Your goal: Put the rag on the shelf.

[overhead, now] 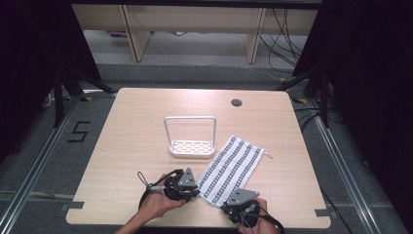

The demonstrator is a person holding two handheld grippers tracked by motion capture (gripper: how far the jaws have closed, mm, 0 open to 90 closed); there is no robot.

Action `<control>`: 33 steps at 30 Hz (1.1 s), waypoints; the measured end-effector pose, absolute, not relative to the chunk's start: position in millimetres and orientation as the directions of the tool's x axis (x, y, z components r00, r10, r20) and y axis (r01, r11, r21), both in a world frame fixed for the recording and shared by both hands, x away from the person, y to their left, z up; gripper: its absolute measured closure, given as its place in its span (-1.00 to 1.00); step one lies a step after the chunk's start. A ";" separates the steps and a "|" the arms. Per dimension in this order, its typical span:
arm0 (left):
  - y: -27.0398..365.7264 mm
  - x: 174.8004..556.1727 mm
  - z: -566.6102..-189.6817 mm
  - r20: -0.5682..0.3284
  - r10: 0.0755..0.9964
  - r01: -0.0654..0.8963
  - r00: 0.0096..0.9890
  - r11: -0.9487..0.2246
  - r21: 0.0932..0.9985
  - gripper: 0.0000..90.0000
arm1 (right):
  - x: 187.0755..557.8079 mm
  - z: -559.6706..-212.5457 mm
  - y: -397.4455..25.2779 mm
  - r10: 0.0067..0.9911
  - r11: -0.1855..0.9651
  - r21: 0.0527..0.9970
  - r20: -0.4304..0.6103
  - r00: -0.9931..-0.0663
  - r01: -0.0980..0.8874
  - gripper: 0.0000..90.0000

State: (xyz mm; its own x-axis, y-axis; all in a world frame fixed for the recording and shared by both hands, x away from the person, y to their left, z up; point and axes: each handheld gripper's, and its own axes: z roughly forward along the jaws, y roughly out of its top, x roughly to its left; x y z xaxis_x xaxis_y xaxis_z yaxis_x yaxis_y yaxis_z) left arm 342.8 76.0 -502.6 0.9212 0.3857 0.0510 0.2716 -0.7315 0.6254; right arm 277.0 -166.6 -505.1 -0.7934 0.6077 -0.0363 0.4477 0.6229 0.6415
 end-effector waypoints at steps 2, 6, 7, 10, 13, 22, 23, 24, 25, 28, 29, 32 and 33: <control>74.4 342.6 -503.0 0.066 0.399 0.269 0.915 -0.721 0.638 0.79 | 277.0 -505.2 -166.7 0.608 0.621 0.641 -0.029 -0.794 0.452 0.87; 72.6 340.4 -501.9 0.065 0.397 0.265 0.916 -0.718 0.644 0.90 | 277.5 -503.7 -168.0 0.594 0.623 0.639 -0.010 -0.804 0.452 0.92; 73.2 340.5 -500.9 0.079 0.391 0.257 0.917 -0.730 0.634 0.90 | 277.5 -504.6 -167.9 0.599 0.614 0.651 -0.014 -0.801 0.447 0.92; 72.9 339.4 -500.3 0.062 0.388 0.260 0.920 -0.720 0.644 0.91 | 278.0 -500.7 -170.4 0.597 0.611 0.651 -0.004 -0.802 0.451 0.93; 73.2 338.9 -497.7 0.056 0.394 0.266 0.917 -0.711 0.651 0.92 | 278.5 -498.9 -171.6 0.595 0.604 0.666 -0.011 -0.803 0.438 0.93; 77.5 338.3 -478.5 0.054 0.389 0.253 0.920 -0.692 0.676 0.95 | 278.9 -476.9 -178.8 0.608 0.555 0.728 -0.025 -0.794 0.402 0.93; 79.0 339.2 -475.3 0.058 0.386 0.248 0.921 -0.693 0.677 0.95 | 278.9 -476.9 -178.8 0.608 0.555 0.728 -0.025 -0.794 0.402 0.93; 79.9 339.7 -472.8 0.048 0.392 0.253 0.919 -0.678 0.690 0.95 | 279.0 -474.0 -180.0 0.613 0.544 0.733 -0.016 -0.790 0.408 0.93; 80.9 340.0 -469.9 0.050 0.394 0.252 0.918 -0.674 0.695 0.95 | 279.8 -471.8 -181.3 0.613 0.536 0.743 -0.017 -0.790 0.401 0.93; 83.4 339.8 -457.3 0.018 0.415 0.275 0.910 -0.634 0.723 0.95 | 280.5 -461.0 -184.5 0.617 0.517 0.767 -0.025 -0.787 0.380 0.93; 83.8 339.4 -452.6 0.016 0.412 0.272 0.911 -0.629 0.729 0.95 | 280.7 -455.2 -185.3 0.614 0.512 0.778 -0.035 -0.789 0.364 0.93; 85.6 339.6 -439.7 0.000 0.412 0.272 0.911 -0.601 0.752 0.95 | 283.8 -434.2 -188.8 0.619 0.485 0.812 -0.058 -0.783 0.323 0.93; 86.2 339.7 -435.7 -0.004 0.412 0.272 0.911 -0.595 0.757 0.95 | 283.8 -434.2 -188.8 0.619 0.485 0.812 -0.058 -0.783 0.323 0.93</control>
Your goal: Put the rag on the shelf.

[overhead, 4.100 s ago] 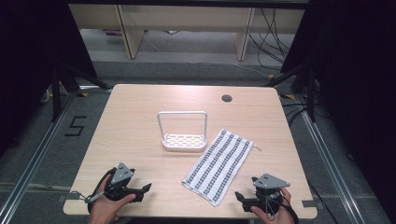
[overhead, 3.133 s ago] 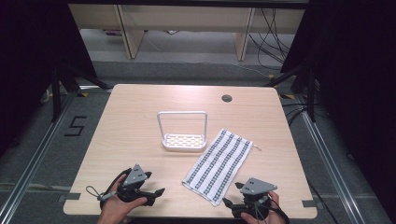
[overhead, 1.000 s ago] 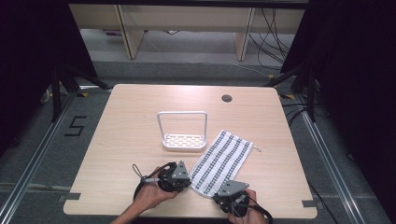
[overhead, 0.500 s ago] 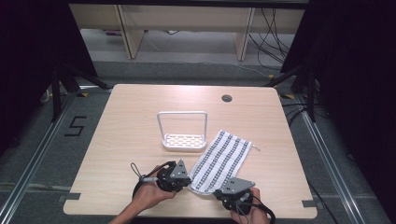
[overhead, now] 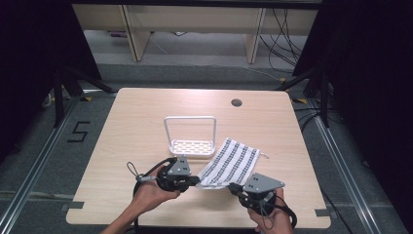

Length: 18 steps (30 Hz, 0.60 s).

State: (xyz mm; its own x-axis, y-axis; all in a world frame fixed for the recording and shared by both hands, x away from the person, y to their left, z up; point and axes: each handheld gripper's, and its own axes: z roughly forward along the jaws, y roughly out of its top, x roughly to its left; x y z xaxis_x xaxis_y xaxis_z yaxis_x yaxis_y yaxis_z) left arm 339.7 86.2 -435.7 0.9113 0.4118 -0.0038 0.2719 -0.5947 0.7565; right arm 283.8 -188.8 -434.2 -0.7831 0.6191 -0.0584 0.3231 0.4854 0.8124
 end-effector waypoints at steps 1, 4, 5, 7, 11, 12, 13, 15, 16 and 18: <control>87.2 340.2 -427.0 -0.005 0.417 0.273 0.909 -0.586 0.763 0.95 | 287.0 -421.4 -190.5 0.620 0.473 0.829 -0.073 -0.781 0.299 0.94; 89.1 341.3 -413.3 -0.025 0.424 0.285 0.905 -0.563 0.776 0.95 | 289.4 -412.0 -191.0 0.623 0.460 0.841 -0.078 -0.778 0.284 0.94; 90.1 342.7 -406.3 -0.028 0.426 0.285 0.904 -0.555 0.781 0.95 | 290.1 -407.8 -191.2 0.625 0.457 0.845 -0.083 -0.776 0.278 0.94; 92.0 343.8 -394.7 -0.043 0.436 0.298 0.899 -0.537 0.789 0.95 | 292.2 -396.0 -191.7 0.622 0.444 0.858 -0.087 -0.778 0.259 0.94; 97.0 344.2 -371.6 -0.065 0.452 0.313 0.890 -0.500 0.808 0.95 | 292.8 -371.2 -191.6 0.624 0.433 0.874 -0.113 -0.773 0.221 0.94; 98.1 344.3 -367.4 -0.068 0.454 0.315 0.888 -0.496 0.809 0.95 | 292.8 -371.2 -191.6 0.624 0.433 0.874 -0.113 -0.773 0.221 0.94; 99.7 344.7 -360.7 -0.072 0.456 0.318 0.887 -0.489 0.813 0.95 | 293.6 -367.9 -191.4 0.622 0.432 0.877 -0.119 -0.774 0.212 0.94; 103.9 345.1 -347.3 -0.073 0.462 0.319 0.884 -0.482 0.816 0.95 | 296.4 -357.7 -190.5 0.611 0.416 0.888 -0.112 -0.784 0.198 0.94; 106.2 345.8 -341.4 -0.071 0.458 0.312 0.886 -0.477 0.822 0.95 | 297.7 -351.0 -189.6 0.606 0.409 0.891 -0.104 -0.789 0.196 0.94; 109.9 345.8 -332.4 -0.083 0.456 0.316 0.886 -0.463 0.828 0.95 | 299.6 -340.5 -188.5 0.597 0.406 0.895 -0.105 -0.795 0.186 0.94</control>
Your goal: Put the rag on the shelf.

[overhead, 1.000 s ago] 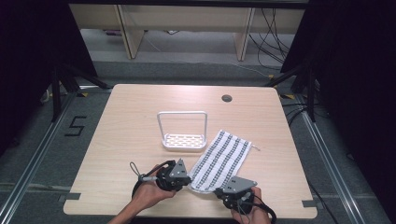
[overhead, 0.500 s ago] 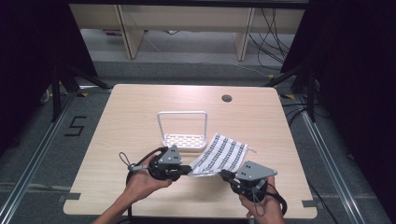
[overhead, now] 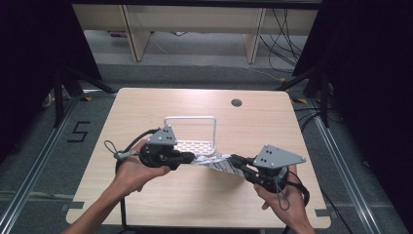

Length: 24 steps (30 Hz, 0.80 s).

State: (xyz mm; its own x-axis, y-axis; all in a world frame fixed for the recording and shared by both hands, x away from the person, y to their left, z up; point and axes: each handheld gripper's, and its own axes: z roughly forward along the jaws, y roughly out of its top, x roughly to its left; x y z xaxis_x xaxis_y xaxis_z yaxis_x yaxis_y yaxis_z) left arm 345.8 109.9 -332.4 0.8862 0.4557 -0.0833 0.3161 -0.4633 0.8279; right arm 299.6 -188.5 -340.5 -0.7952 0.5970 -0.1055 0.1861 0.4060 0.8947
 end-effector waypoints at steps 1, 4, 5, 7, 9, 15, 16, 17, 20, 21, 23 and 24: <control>115.4 344.5 -319.7 -0.090 0.460 0.318 0.884 -0.448 0.836 0.95 | 302.0 -327.8 -186.6 0.584 0.401 0.901 -0.111 -0.804 0.167 0.94; 119.0 342.9 -308.0 -0.091 0.461 0.313 0.883 -0.432 0.846 0.95 | 303.8 -315.7 -183.9 0.582 0.387 0.908 -0.107 -0.806 0.159 0.94; 122.6 341.4 -296.6 -0.069 0.469 0.300 0.881 -0.439 0.847 0.95 | 306.0 -306.5 -181.1 0.572 0.383 0.912 -0.109 -0.813 0.147 0.94; 124.6 340.8 -290.3 -0.058 0.472 0.295 0.880 -0.446 0.845 0.95 | 309.7 -297.1 -177.2 0.556 0.375 0.918 -0.116 -0.823 0.124 0.94; 127.7 340.8 -281.9 -0.054 0.477 0.293 0.877 -0.443 0.847 0.95 | 310.5 -294.1 -176.3 0.556 0.378 0.918 -0.124 -0.822 0.117 0.94; 138.9 342.8 -265.7 -0.048 0.500 0.289 0.865 -0.418 0.861 0.95 | 322.3 -277.4 -165.3 0.539 0.359 0.928 -0.117 -0.834 0.102 0.94; 141.2 343.6 -264.4 -0.051 0.506 0.293 0.861 -0.412 0.863 0.95 | 324.3 -276.1 -163.0 0.541 0.354 0.930 -0.118 -0.833 0.098 0.94; 143.6 344.6 -263.2 -0.053 0.511 0.297 0.858 -0.410 0.862 0.95 | 326.5 -274.6 -161.7 0.540 0.359 0.929 -0.125 -0.832 0.093 0.94; 150.4 348.0 -261.7 -0.062 0.533 0.311 0.844 -0.392 0.866 0.95 | 333.9 -274.1 -156.0 0.536 0.350 0.930 -0.100 -0.838 0.113 0.94; 152.4 349.5 -261.5 -0.066 0.537 0.316 0.841 -0.388 0.866 0.95 | 336.4 -274.4 -155.2 0.539 0.349 0.931 -0.105 -0.836 0.109 0.94; 155.8 352.8 -260.8 -0.075 0.546 0.328 0.834 -0.383 0.863 0.95 | 341.0 -276.1 -151.9 0.546 0.340 0.932 -0.085 -0.834 0.128 0.94; 156.9 354.2 -260.6 -0.074 0.550 0.329 0.832 -0.381 0.864 0.95 | 345.2 -276.5 -150.8 0.542 0.340 0.932 -0.088 -0.836 0.123 0.94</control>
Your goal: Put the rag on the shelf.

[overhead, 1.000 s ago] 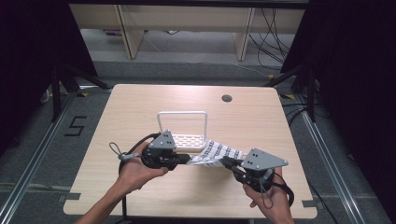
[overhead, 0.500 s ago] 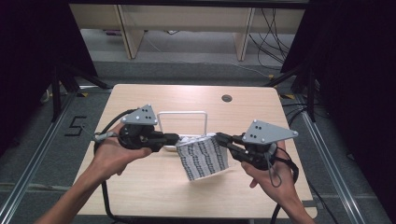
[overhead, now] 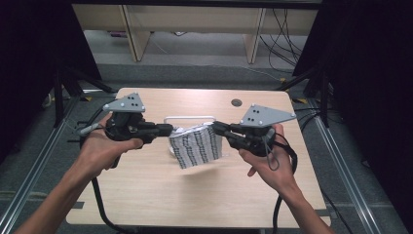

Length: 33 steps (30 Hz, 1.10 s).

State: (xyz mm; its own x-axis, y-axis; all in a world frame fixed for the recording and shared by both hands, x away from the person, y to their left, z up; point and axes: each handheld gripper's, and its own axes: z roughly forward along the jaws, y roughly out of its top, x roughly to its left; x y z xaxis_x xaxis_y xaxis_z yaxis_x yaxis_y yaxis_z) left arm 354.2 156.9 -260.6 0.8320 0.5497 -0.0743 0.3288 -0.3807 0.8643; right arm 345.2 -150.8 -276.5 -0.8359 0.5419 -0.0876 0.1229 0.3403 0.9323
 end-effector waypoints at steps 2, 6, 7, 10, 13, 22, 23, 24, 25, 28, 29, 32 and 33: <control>158.4 356.6 -259.2 -0.068 0.559 0.331 0.826 -0.384 0.862 0.95 | 350.1 -277.6 -148.1 0.541 0.330 0.934 -0.069 -0.838 0.136 0.94; 162.1 363.9 -255.4 -0.063 0.579 0.339 0.813 -0.383 0.859 0.95 | 360.7 -277.6 -142.1 0.544 0.322 0.934 -0.049 -0.838 0.155 0.94; 162.9 365.7 -254.5 -0.063 0.585 0.343 0.809 -0.381 0.859 0.95 | 363.8 -276.9 -141.3 0.546 0.330 0.932 -0.059 -0.836 0.149 0.94; 165.6 370.9 -250.5 -0.068 0.595 0.347 0.801 -0.369 0.862 0.95 | 370.0 -276.3 -137.2 0.551 0.318 0.933 -0.036 -0.834 0.169 0.94; 167.0 375.4 -247.5 -0.074 0.604 0.353 0.794 -0.358 0.864 0.95 | 376.1 -273.4 -134.5 0.556 0.302 0.938 -0.031 -0.830 0.168 0.94; 167.0 390.2 -239.9 -0.076 0.624 0.357 0.778 -0.340 0.870 0.95 | 389.6 -268.6 -133.6 0.567 0.289 0.941 -0.020 -0.823 0.177 0.94; 166.2 393.2 -239.7 -0.077 0.629 0.362 0.774 -0.339 0.869 0.95 | 390.4 -268.4 -133.5 0.566 0.290 0.940 -0.015 -0.824 0.182 0.94; 165.8 395.5 -239.8 -0.078 0.630 0.365 0.772 -0.339 0.867 0.95 | 392.2 -268.0 -133.3 0.576 0.285 0.940 -0.010 -0.817 0.189 0.94; 164.8 397.7 -240.4 -0.084 0.635 0.368 0.768 -0.330 0.869 0.95 | 395.1 -267.5 -133.5 0.573 0.291 0.940 -0.022 -0.819 0.178 0.94; 163.2 404.4 -240.3 -0.087 0.644 0.372 0.760 -0.322 0.870 0.95 | 403.1 -267.5 -133.0 0.584 0.285 0.938 -0.005 -0.811 0.199 0.94; 163.1 407.0 -240.1 -0.092 0.647 0.376 0.757 -0.316 0.871 0.95 | 406.0 -267.3 -133.6 0.585 0.291 0.936 -0.010 -0.811 0.197 0.94; 162.6 416.1 -239.7 -0.100 0.655 0.385 0.749 -0.307 0.870 0.95 | 413.1 -266.2 -133.0 0.591 0.282 0.936 0.004 -0.807 0.211 0.94; 162.7 418.8 -239.1 -0.100 0.658 0.387 0.746 -0.306 0.870 0.95 | 415.1 -264.8 -133.4 0.593 0.289 0.935 -0.006 -0.805 0.206 0.94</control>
